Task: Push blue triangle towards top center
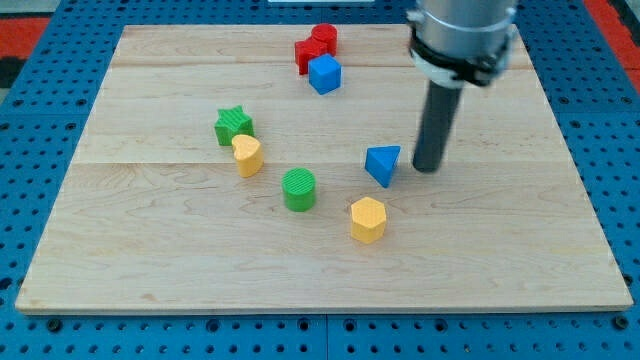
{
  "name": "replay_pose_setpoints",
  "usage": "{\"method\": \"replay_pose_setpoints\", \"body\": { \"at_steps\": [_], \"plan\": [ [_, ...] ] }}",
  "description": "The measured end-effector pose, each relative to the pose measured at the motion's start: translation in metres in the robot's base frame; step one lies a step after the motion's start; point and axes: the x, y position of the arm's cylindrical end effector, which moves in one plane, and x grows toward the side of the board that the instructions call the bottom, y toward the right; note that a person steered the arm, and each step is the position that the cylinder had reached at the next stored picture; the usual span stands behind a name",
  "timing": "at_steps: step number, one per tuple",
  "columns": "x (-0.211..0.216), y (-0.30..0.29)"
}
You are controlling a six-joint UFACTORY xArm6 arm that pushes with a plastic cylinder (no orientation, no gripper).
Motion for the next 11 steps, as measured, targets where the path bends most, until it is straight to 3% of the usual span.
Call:
{"method": "replay_pose_setpoints", "body": {
  "at_steps": [1, 3, 6, 7, 9, 11],
  "plan": [
    [0.013, -0.007],
    [-0.005, -0.08],
    [-0.05, -0.066],
    [-0.052, -0.112],
    [-0.073, -0.134],
    [-0.063, -0.149]
  ]
}}
